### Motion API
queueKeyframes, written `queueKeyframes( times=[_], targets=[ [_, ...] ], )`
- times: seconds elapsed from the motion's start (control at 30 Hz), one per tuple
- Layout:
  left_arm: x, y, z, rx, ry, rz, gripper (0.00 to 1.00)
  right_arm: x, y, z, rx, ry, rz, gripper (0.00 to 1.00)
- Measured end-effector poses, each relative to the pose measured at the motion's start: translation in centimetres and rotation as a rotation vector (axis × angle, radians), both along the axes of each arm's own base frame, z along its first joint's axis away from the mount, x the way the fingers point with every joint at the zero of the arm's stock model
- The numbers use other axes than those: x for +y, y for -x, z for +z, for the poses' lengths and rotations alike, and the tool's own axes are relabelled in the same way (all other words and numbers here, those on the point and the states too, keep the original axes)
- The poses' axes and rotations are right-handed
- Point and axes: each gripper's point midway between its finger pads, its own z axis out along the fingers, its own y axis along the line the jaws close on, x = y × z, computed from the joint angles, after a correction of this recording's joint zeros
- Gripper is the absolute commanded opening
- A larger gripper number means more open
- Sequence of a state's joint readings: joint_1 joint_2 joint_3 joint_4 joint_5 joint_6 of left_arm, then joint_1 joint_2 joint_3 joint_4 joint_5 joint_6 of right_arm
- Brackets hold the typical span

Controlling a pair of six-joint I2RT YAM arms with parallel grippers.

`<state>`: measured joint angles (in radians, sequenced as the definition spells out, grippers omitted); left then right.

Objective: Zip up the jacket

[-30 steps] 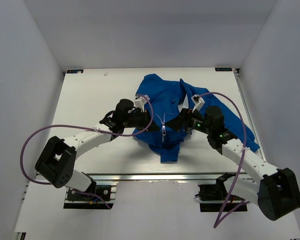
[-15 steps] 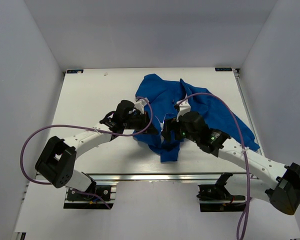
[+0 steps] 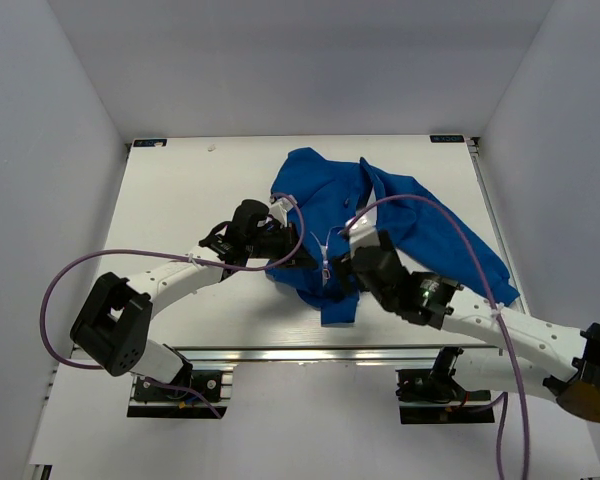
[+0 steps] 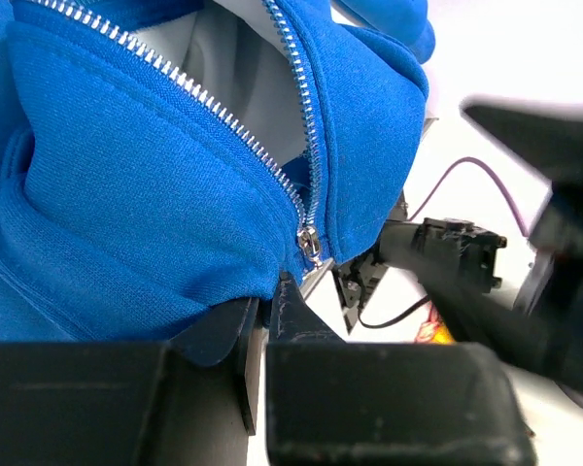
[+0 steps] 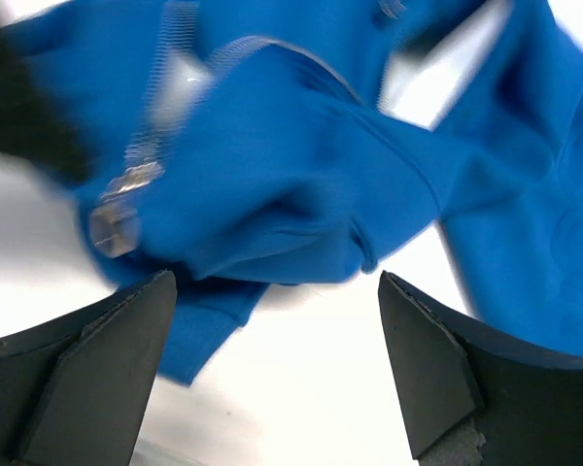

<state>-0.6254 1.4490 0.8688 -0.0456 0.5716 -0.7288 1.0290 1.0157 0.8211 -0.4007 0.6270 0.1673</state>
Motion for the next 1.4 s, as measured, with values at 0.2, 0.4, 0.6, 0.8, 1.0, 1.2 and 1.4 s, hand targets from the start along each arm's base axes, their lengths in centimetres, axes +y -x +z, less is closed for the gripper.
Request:
queueKeyframes(
  times=[0.2,0.4,0.6,0.8,1.0,1.2,1.4],
  targets=[
    [-0.1,0.3,0.5,0.025,0.019,0.000,0.00,3.8,4.3,1.1,-0.185,0.203,0.228,0.89],
    [-0.1,0.6,1.4,0.024,0.037,0.003,0.00,5.0,4.9,2.1,-0.326,0.322,0.322,0.89],
    [0.0,0.7,1.9,0.026,0.048,0.005,0.00,6.3,4.8,-0.5,-0.387,0.506,0.428,0.89],
    [0.0,0.8,2.2,0.019,0.054,0.005,0.00,7.6,4.4,-1.6,-0.440,0.586,0.474,0.80],
    [-0.1,1.1,2.4,0.029,0.064,-0.009,0.00,8.4,3.8,0.3,-0.506,0.535,0.435,0.61],
    [-0.1,1.5,2.6,0.036,0.080,-0.022,0.00,8.0,2.7,1.1,-0.522,0.524,0.385,0.62],
    [0.0,1.8,3.1,0.021,0.093,-0.023,0.00,7.6,1.9,0.9,-0.515,0.529,0.360,0.54]
  ],
)
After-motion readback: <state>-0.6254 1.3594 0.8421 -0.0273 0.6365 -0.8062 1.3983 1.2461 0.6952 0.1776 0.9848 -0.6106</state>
